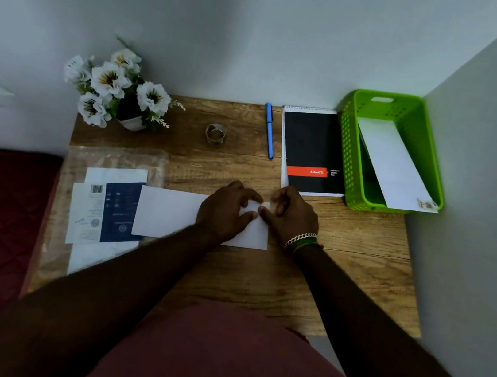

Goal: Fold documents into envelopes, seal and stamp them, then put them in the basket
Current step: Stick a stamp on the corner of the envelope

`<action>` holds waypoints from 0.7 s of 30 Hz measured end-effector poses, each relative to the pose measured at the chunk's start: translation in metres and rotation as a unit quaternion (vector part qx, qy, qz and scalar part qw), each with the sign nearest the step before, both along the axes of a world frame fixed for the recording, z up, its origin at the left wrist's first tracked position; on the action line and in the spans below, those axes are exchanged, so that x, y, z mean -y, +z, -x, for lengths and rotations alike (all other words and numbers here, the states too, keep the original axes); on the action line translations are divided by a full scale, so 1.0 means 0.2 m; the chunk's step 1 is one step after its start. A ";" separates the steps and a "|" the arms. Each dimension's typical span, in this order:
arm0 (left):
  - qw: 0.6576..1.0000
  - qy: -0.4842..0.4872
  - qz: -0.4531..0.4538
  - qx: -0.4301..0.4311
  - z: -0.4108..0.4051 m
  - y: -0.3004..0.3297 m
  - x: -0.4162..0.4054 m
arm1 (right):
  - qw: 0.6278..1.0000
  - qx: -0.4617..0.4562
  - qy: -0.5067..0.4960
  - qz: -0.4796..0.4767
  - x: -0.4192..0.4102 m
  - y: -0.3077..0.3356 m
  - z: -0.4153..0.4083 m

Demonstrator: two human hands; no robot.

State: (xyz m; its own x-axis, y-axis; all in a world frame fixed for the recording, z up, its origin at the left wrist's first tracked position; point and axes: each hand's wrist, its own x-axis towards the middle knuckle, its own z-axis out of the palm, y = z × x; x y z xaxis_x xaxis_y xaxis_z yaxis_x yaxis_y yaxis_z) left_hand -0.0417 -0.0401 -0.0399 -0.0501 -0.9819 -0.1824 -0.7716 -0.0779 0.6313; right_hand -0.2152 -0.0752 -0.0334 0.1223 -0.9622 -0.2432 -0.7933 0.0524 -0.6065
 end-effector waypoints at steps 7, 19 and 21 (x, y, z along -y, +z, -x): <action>1.000 -0.016 0.007 0.010 0.01 -0.01 -0.02 | 0.999 0.031 -0.012 -0.003 -0.05 0.02 0.01; 0.932 0.350 0.026 0.087 -0.44 0.06 -0.47 | 0.989 0.076 -0.124 -0.005 -0.31 0.05 -0.03; 0.927 0.375 0.008 0.025 -0.47 0.05 -0.51 | 0.986 0.085 -0.139 -0.026 -0.33 0.06 -0.07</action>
